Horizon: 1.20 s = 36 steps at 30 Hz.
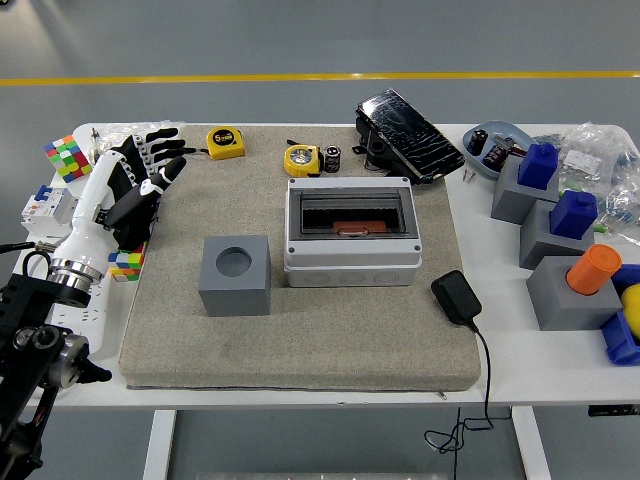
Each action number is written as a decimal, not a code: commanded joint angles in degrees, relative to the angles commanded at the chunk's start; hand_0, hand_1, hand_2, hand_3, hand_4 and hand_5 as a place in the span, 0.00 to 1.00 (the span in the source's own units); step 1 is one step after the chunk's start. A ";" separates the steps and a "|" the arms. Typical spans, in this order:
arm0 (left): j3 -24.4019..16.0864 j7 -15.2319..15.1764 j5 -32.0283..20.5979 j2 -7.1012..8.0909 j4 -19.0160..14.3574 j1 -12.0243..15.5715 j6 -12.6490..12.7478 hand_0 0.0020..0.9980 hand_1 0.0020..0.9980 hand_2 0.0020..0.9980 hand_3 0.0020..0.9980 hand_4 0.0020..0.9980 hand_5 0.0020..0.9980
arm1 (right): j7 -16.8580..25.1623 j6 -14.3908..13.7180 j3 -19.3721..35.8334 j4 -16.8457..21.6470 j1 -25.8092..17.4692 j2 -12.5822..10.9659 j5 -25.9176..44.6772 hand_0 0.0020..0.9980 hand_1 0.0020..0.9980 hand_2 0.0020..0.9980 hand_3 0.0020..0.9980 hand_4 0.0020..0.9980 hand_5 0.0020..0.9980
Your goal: Fetch the battery,place it into the box,close the lid of the box
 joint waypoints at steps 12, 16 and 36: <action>1.16 0.16 0.10 0.91 0.21 2.36 -0.05 0.65 0.74 0.73 0.73 1.00 0.57 | -0.10 0.29 0.85 0.00 -2.59 0.72 -2.77 0.64 0.66 0.67 0.58 0.97 0.58; 1.13 0.26 0.23 1.05 0.27 3.18 -0.06 0.65 0.74 0.73 0.74 1.00 0.57 | -0.10 0.42 1.04 0.00 -3.60 1.12 -3.67 0.64 0.66 0.67 0.58 0.97 0.58; 2.81 1.05 1.80 2.08 1.86 8.41 -0.29 0.65 0.74 0.74 0.74 1.00 0.57 | -0.06 -0.16 3.92 0.00 -10.08 4.54 -3.83 0.64 0.66 0.67 0.58 0.97 0.58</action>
